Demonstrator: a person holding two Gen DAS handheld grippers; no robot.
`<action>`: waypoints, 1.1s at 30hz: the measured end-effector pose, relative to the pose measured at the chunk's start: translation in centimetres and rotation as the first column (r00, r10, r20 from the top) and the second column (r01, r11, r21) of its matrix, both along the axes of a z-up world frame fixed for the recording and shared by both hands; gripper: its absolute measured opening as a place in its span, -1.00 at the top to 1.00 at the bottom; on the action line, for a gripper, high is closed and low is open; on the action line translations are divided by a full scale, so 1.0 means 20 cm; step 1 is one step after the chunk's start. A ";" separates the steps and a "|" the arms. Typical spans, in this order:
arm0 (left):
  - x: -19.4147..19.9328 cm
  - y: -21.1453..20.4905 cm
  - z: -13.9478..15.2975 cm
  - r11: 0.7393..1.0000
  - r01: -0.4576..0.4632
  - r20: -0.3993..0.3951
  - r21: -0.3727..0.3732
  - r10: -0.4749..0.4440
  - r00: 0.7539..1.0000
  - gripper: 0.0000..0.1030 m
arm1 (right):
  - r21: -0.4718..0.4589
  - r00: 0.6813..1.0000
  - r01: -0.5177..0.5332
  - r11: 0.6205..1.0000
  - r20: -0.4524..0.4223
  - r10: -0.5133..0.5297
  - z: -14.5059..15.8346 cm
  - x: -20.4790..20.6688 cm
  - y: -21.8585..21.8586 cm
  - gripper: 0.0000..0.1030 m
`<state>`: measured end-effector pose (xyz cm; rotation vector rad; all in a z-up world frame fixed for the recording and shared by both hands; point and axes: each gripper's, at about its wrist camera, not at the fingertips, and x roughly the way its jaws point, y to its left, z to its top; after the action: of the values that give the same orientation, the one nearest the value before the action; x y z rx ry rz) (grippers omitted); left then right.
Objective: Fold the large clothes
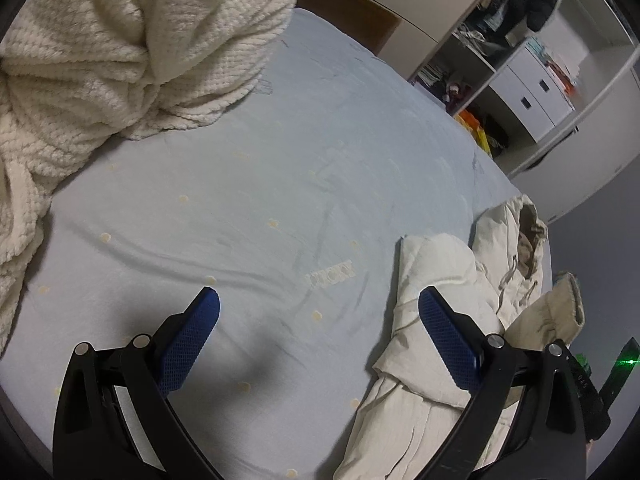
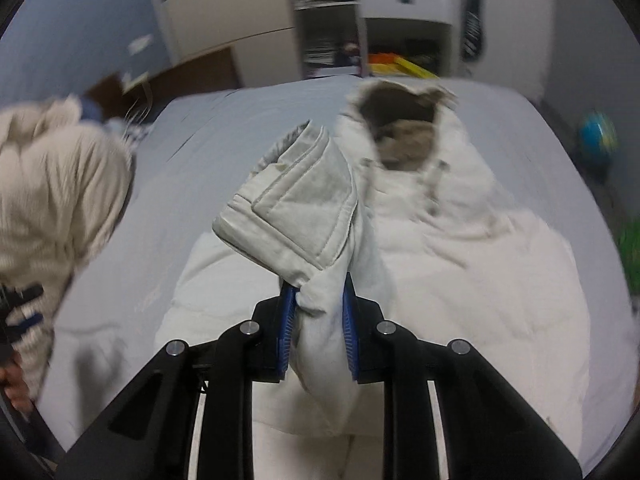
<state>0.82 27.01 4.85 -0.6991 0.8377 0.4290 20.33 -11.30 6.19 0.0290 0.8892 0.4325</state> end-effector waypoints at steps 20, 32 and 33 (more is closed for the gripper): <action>0.21 -0.33 -0.12 0.976 0.207 -0.111 0.065 -0.199 0.974 -0.86 | 0.159 0.886 0.402 0.902 -0.317 -0.339 -0.54 0.00 -0.80 0.64; 0.37 -0.50 -0.14 0.960 0.272 -0.124 0.066 -0.262 0.957 -0.86 | 0.149 0.913 0.323 0.935 -0.311 -0.266 -0.59 -0.10 -0.84 0.34; 0.40 -0.53 -0.13 0.956 0.285 -0.119 0.068 -0.276 0.954 -0.86 | 0.151 0.915 0.320 0.935 -0.304 -0.264 -0.57 -0.10 -0.85 0.31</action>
<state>8.73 16.39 2.21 -0.4722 0.9997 0.2453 18.32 -28.21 -5.27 0.4124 1.0976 0.2344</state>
